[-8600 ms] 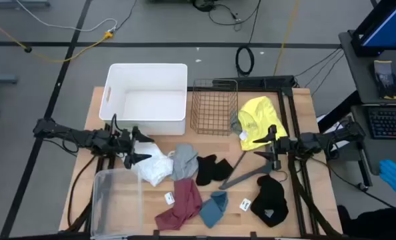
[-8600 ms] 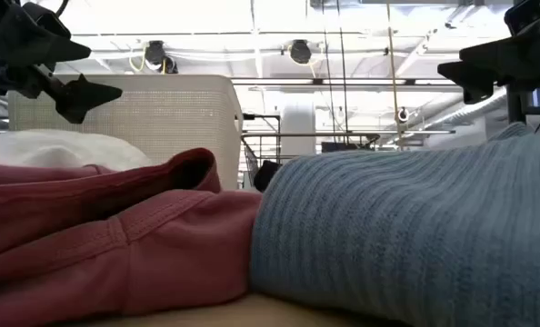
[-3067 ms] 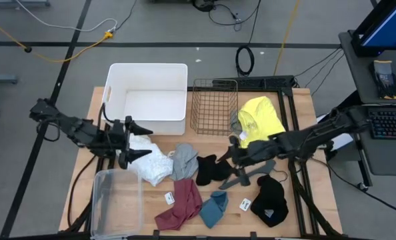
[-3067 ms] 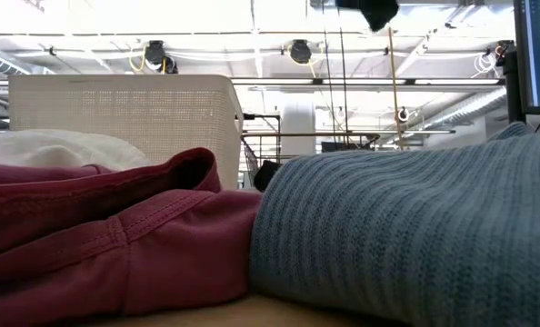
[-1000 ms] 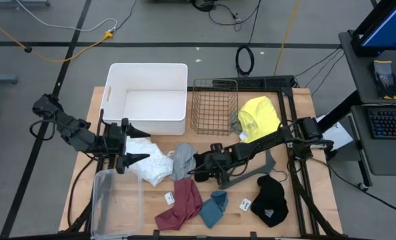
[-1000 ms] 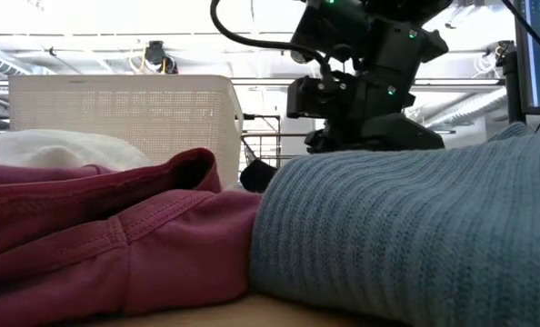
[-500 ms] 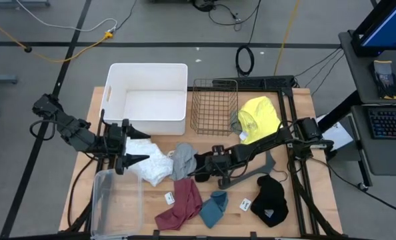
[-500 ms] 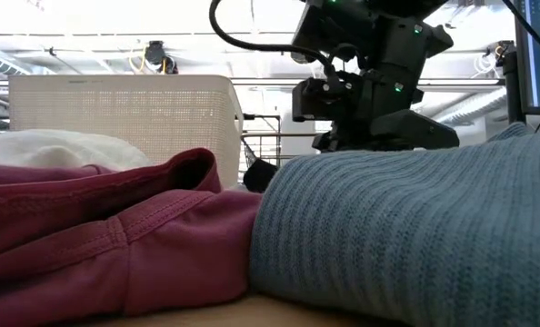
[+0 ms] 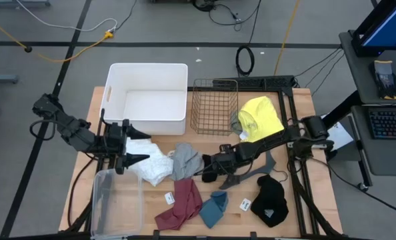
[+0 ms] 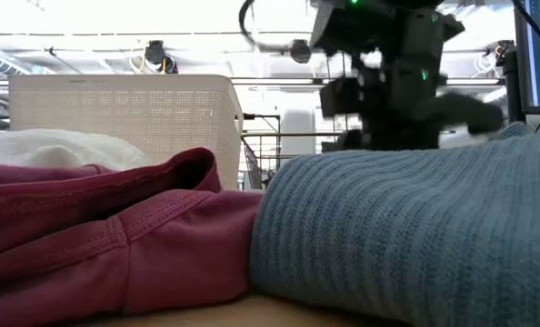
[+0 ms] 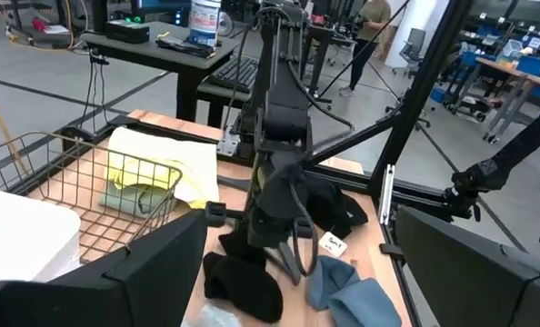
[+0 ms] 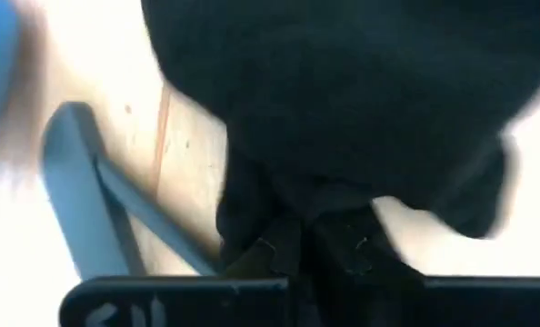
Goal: Pick & Place Cloths
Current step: Put the black sock into the transparent bin
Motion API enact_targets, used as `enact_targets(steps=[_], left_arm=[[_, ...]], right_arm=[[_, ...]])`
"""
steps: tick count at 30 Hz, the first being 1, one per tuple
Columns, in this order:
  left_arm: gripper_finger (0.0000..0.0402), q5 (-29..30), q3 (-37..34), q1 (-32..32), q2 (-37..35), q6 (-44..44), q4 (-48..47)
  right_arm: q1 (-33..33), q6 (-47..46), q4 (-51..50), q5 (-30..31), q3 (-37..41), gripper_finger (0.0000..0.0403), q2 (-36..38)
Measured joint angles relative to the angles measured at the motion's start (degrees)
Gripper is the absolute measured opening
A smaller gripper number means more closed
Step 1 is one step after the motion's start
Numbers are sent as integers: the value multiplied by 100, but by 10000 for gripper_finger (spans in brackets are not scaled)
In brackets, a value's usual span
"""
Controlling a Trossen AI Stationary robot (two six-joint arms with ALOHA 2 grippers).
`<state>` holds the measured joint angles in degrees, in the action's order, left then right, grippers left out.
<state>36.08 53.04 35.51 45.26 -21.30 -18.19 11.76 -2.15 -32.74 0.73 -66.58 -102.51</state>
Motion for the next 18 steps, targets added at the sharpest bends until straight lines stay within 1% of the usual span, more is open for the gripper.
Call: enact_targets(steps=[5, 10, 14, 18], left_arm=[[363, 1, 0, -7, 206, 252, 661], [363, 0, 0, -11, 634, 680, 1390], [363, 2, -2, -17, 1041, 1154, 2074], [363, 4, -2, -23, 1498, 1760, 3036]], right_arm=[[-6, -29, 207, -113, -19, 1, 791], [-5, -243, 633, -116, -20, 1, 1591], [-6, -339, 1046, -107, -22, 1, 2159], [7, -371, 1622, -219, -25, 1, 2696]])
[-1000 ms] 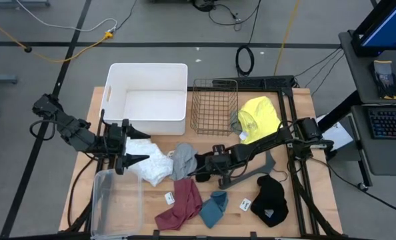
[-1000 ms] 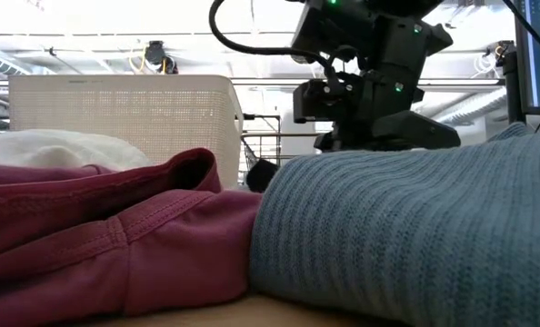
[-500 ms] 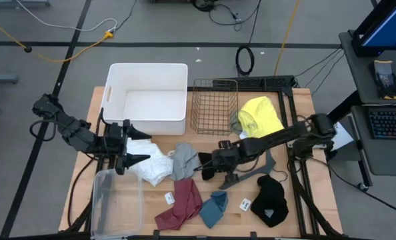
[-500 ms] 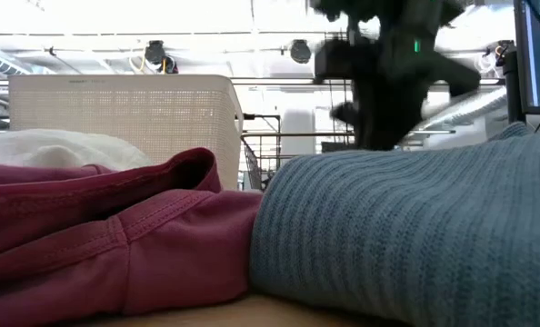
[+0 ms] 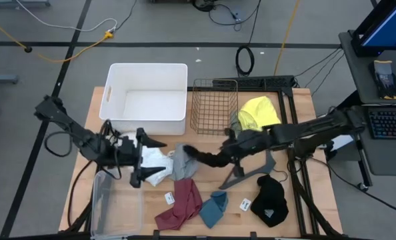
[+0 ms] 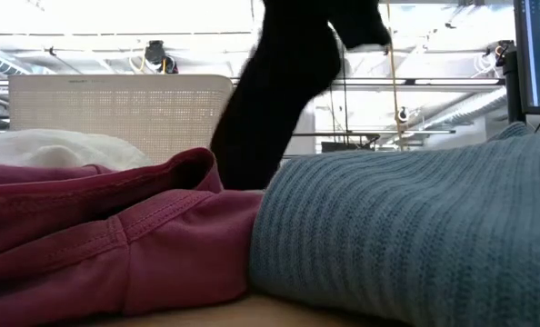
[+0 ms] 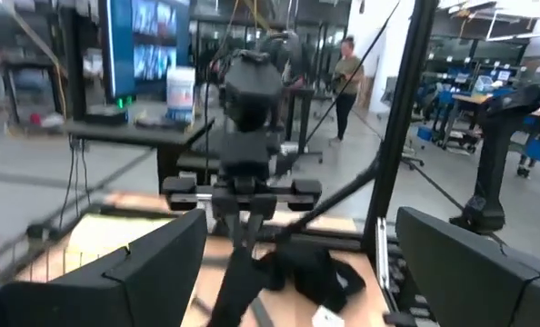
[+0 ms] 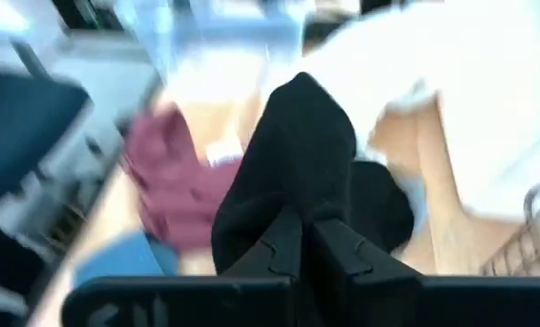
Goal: Pick & Place Cloths
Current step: Put the black sock into the transparent bin
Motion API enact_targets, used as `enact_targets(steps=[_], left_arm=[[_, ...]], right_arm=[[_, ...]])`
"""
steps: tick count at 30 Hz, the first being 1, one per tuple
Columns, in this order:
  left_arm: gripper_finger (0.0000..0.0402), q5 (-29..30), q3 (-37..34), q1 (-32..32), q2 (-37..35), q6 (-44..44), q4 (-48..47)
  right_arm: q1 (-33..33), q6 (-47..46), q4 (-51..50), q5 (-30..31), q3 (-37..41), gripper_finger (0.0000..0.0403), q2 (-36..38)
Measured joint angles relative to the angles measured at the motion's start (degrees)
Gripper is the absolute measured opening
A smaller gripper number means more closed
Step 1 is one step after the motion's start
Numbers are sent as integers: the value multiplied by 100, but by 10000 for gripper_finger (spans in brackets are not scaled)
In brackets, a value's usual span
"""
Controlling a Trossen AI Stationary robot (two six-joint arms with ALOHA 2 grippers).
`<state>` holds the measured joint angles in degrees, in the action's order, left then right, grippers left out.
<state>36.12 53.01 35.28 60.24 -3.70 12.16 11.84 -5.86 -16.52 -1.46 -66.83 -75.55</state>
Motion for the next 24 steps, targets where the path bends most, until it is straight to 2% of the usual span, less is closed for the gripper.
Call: enact_targets(steps=[4, 8, 16, 24], left_arm=[[363, -3, 0, -116, 526, 418, 1076], [363, -2, 0, -311, 976, 448, 1637], [363, -133, 0, -668, 1662, 154, 2251], [363, -311, 0, -851, 1915, 15, 2562]], right_arm=[[24, -161, 587, -203, -4, 0, 350], [123, -194, 1095, -379, -9, 0, 526], [216, -497, 2003, -904, -9, 0, 501], [216, -718, 2387, -922, -11, 0, 424]])
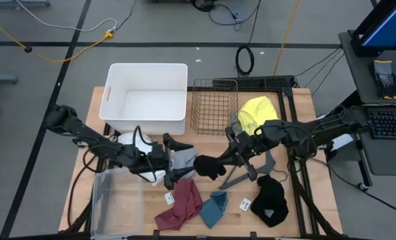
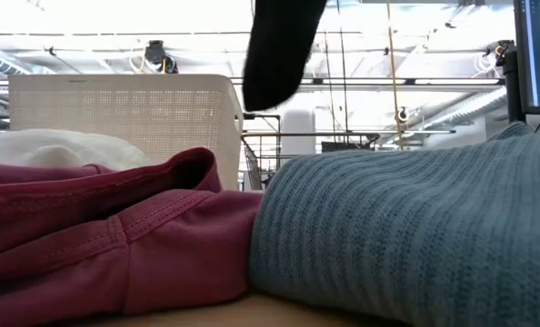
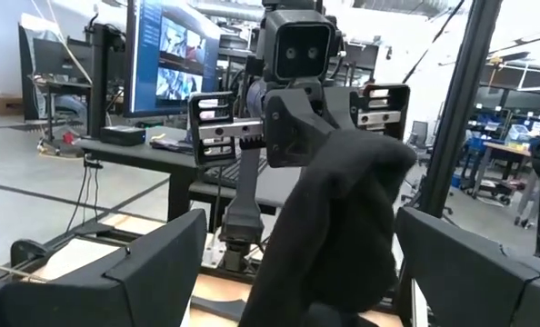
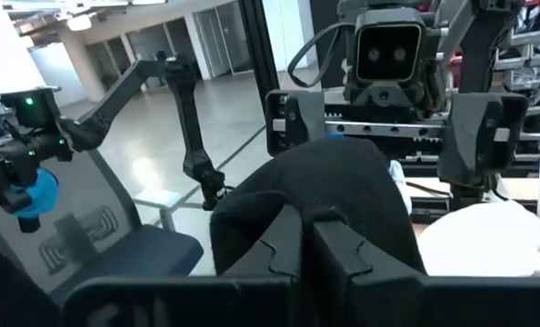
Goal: Pick & Place Cloths
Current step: Put the black sock into the transparent bin
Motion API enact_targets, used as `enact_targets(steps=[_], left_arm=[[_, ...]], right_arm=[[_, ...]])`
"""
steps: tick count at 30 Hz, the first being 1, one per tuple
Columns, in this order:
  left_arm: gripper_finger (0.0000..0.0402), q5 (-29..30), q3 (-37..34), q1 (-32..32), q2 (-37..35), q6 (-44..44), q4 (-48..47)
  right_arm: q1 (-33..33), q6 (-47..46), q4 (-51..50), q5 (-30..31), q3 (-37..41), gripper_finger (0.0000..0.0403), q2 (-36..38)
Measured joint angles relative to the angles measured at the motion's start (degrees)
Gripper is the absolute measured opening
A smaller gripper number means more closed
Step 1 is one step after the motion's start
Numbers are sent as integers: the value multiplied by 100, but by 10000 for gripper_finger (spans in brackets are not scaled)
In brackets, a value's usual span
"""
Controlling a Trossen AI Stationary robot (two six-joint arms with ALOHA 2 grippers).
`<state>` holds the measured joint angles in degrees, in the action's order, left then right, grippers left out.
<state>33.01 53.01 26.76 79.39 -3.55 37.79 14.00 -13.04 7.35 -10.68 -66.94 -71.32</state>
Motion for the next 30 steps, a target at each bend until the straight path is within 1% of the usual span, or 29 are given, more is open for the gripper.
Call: enact_targets(steps=[3, 7, 12, 15, 22, 26, 28, 30], left_arm=[[363, -25, 0, -51, 18, -26, -9], [363, -350, 0, -136, 15, -180, -11], [363, -655, 0, -137, 14, -300, -69], [363, -664, 0, -143, 14, -359, -123], [363, -760, 0, -284, 13, -524, -223], [362, -822, 0, -379, 12, -782, -427], [358, -880, 0, -419, 12, -954, -593], [342, -915, 0, -437, 12, -1068, -733]], right_arm=[[0, -24, 183, 0, 0, 0, -165], [-24, -9, 440, 2, 0, 0, -436], [-95, -11, 1115, -4, 0, 0, -711], [-127, -32, 1559, -6, -4, 0, -829], [-162, -286, 2164, 2, -7, 0, -1136], [-179, -448, 2661, -3, -7, 0, -1309], [-179, -513, 2840, -4, -7, 0, -1368], [-192, -565, 2888, -7, -7, 0, -1381]])
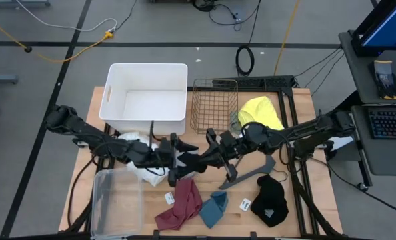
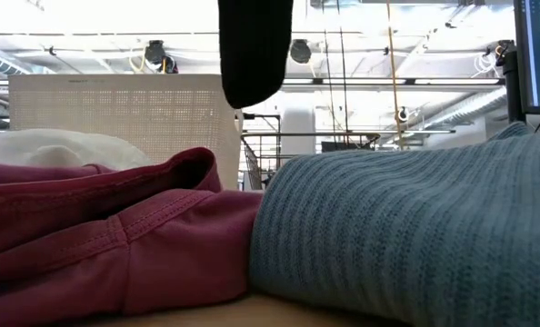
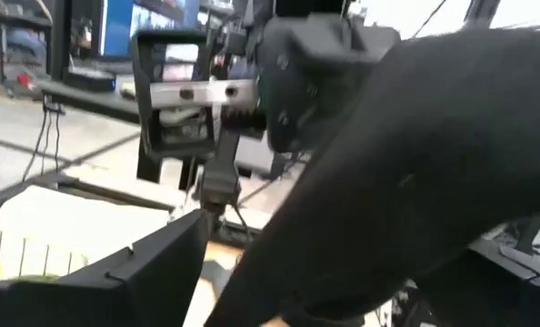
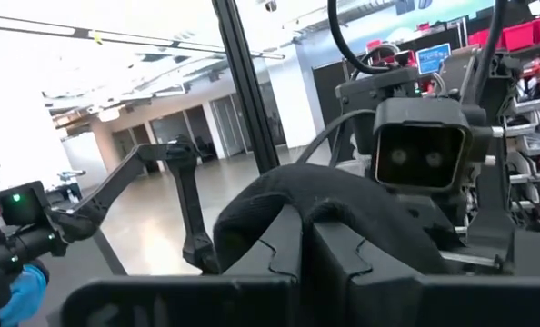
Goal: Pick & Place Cloths
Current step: Put the black sock into the transparent bin
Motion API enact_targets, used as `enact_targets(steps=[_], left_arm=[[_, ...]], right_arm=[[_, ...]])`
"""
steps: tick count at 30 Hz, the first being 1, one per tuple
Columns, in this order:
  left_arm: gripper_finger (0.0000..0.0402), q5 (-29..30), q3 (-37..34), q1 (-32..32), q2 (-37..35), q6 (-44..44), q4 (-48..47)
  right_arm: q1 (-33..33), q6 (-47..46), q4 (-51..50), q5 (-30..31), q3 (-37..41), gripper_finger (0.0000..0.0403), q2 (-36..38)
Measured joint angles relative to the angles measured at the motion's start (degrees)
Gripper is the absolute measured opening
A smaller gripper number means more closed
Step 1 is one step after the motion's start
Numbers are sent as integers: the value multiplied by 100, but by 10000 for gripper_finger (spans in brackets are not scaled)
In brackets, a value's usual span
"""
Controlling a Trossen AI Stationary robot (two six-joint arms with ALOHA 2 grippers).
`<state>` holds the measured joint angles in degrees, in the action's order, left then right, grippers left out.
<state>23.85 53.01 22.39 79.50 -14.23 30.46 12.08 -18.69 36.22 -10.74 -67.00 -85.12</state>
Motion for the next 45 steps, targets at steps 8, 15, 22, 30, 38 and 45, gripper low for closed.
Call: enact_targets(steps=[8, 15, 22, 30, 38, 45], left_arm=[[159, -17, 0, 0, 0, -38, -36], [17, -290, 0, 2, 0, -244, -37], [5, -327, 0, 58, -67, -692, -165], [2, -428, 0, 277, -450, -1515, -420], [1, -413, 2, 644, -1032, -2064, -625], [1, -589, 2, 1179, -1651, -4185, -1901]], right_arm=[[-4, -17, 3, -4, 0, 0, 2], [-4, -11, -184, -7, 0, 12, 7], [-33, -24, -1157, -454, 0, 59, 40], [-39, -171, -2481, -1393, 0, 126, 38], [-37, -122, -3571, -1657, 2, 161, 33], [-37, 15, -3741, -1656, 4, 157, 33]])
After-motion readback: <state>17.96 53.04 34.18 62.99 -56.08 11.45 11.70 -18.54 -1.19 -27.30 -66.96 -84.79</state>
